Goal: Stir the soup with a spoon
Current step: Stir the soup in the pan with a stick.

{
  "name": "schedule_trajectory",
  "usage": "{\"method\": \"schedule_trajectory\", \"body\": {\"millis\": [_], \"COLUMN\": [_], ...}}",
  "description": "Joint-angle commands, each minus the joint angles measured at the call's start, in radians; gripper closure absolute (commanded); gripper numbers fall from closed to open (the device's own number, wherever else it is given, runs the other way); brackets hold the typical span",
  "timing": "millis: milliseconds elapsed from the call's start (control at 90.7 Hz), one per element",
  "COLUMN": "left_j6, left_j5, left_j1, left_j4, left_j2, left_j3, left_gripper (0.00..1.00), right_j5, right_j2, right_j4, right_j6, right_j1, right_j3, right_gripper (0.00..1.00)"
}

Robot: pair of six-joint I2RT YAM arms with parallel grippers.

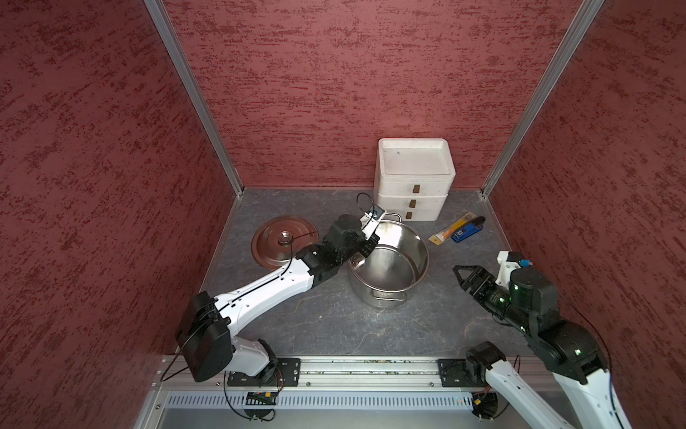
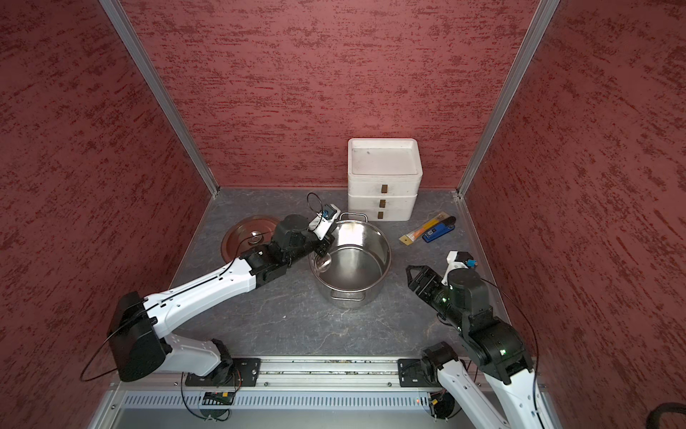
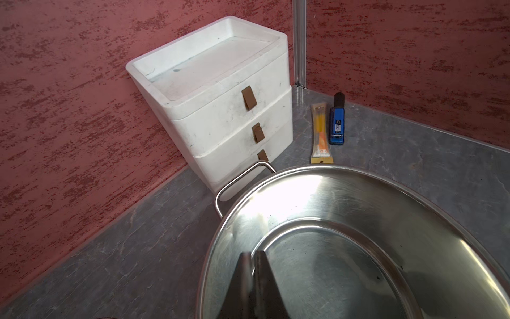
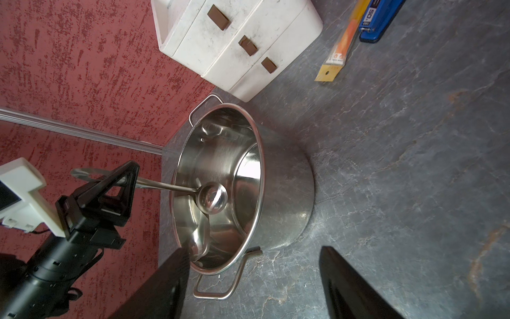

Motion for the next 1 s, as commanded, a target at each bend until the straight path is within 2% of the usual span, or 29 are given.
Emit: {"method": "schedule_trajectory", "body": {"millis": [0, 44, 264, 584, 749, 992], "left_j6": [0.043, 0.052, 0.057, 0.122, 0.122, 0.114], "left_j5": [0.044, 0.055, 0.133, 0.190, 0.206, 0.167], "left_j1": [0.031, 0.039, 0.031, -0.108, -0.193, -0.300], "left_j4": [0.079, 0.092, 0.123, 0.059, 0.035, 0.018], "left_j2": [0.075, 0.115, 0.295, 0.483, 0.469, 0.329], "left_j3": [0.079, 0.116, 0.304, 0.563, 0.552, 0.388], "left_gripper": [1.00, 1.00, 1.00, 1.00, 1.00, 1.00], "right_j5": [0.002, 0.010, 0.053, 0.077, 0.086, 0.082], "right_j2": [0.017, 0.014, -0.014, -0.033, -0.052, -0.068], "right_j4": [-0.046, -0.061, -0.101, -0.116, -0.113, -0.108], "right_j6": [-0.026, -0.029, -0.013, -0.007, 0.001, 0.002], "right_j1": [0.005, 0.004, 0.005, 0.005, 0.005, 0.005], "right_j3": [0.043, 0.049, 0.060, 0.057, 0.047, 0.024], "right_gripper": [0.06, 0.02, 0.02, 0.01, 0.02, 0.02]}}
